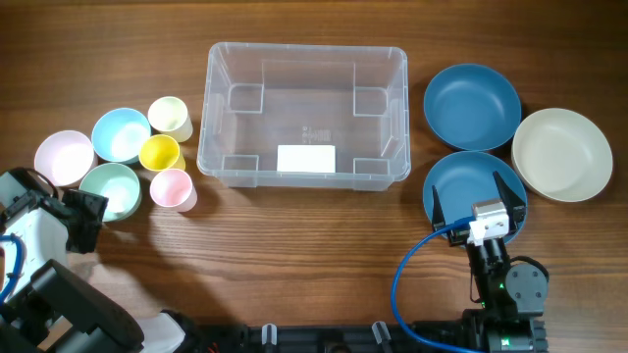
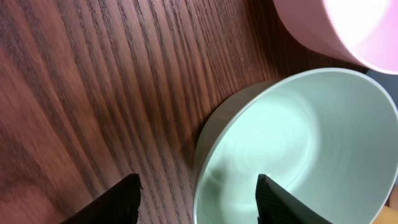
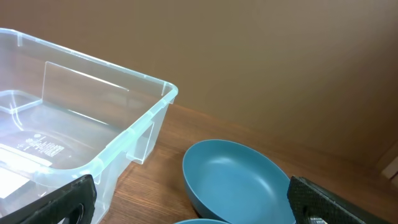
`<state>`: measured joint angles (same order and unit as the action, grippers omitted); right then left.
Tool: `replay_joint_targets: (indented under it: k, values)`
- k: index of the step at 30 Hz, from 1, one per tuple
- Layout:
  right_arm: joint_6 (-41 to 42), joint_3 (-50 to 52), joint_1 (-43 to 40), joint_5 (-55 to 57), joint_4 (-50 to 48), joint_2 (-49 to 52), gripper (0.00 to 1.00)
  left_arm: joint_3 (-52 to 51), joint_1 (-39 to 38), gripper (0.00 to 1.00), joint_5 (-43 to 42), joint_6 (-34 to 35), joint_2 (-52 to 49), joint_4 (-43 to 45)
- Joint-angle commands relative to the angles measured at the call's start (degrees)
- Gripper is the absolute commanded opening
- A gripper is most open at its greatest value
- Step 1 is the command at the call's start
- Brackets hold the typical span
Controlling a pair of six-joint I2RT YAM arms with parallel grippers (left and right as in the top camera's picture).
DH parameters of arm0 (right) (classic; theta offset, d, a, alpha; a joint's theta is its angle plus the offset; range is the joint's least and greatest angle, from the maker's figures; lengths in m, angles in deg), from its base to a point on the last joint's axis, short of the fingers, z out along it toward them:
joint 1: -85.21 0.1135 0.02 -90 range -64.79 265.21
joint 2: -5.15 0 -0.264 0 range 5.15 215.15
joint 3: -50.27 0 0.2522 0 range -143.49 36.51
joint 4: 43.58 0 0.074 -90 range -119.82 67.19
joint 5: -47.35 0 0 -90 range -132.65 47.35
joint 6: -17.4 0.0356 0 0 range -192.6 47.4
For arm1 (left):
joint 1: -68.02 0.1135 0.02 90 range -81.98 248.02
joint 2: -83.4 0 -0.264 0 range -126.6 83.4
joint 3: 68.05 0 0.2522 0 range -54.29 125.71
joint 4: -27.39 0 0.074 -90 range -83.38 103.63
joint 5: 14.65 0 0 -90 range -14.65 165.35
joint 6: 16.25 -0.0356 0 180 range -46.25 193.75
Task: Pack container
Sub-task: 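Move the left gripper down to the mint green bowl rim and grasp it, then lift the mint green bowl and lower it into the clear bin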
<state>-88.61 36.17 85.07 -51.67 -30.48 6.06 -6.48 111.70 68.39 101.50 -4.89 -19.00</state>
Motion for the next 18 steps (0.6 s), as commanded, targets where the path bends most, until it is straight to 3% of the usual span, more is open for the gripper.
replay_joint_targets:
  k: [1, 7, 13, 14, 16, 18]
  values:
    - [-0.5, 0.0, 0.3, -1.0, -0.1, 0.0, 1.00, -0.7, 0.4, 0.56, -0.6, -0.3, -0.8, 0.4]
    - [-0.5, 0.0, 0.3, -1.0, -0.1, 0.0, 1.00, -0.7, 0.4, 0.54, -0.5, -0.3, -2.3, 0.8]
    - [-0.5, 0.0, 0.3, -1.0, -0.1, 0.0, 1.00, -0.7, 0.4, 0.44, -0.6, -0.3, -3.5, 1.2]
    - [-0.5, 0.0, 0.3, -1.0, -0.1, 0.0, 1.00, -0.7, 0.4, 0.38, -0.7, -0.3, -3.5, 1.2]
    - [-0.5, 0.0, 0.3, -1.0, -0.1, 0.0, 1.00, -0.7, 0.4, 0.14, -1.6, -0.3, -3.4, 1.6]
    - [-0.5, 0.0, 0.3, -1.0, -0.1, 0.0, 1.00, -0.5, 0.4, 0.04, -4.3, -0.3, -3.3, 1.8]
